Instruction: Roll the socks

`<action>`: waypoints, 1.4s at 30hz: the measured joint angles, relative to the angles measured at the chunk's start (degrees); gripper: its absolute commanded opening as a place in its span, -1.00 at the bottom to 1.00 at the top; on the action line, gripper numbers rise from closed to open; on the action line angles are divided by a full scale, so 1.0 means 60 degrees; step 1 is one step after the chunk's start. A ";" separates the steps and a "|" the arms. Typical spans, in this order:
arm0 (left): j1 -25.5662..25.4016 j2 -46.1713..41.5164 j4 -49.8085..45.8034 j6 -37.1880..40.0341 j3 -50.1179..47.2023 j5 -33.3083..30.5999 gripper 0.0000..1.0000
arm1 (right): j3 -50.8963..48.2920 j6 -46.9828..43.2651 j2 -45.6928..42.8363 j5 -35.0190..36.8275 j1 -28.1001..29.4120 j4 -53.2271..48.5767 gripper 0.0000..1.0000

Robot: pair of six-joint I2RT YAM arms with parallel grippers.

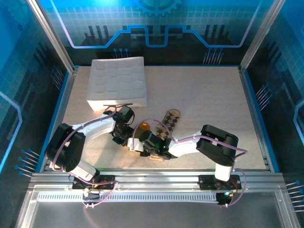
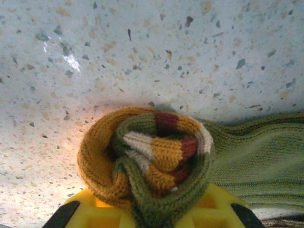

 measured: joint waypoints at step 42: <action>-0.0098 -0.0605 0.1705 0.0539 -0.0692 -0.0095 -0.73 | -0.0259 0.4597 0.0933 -0.5544 -0.2470 0.1694 -0.99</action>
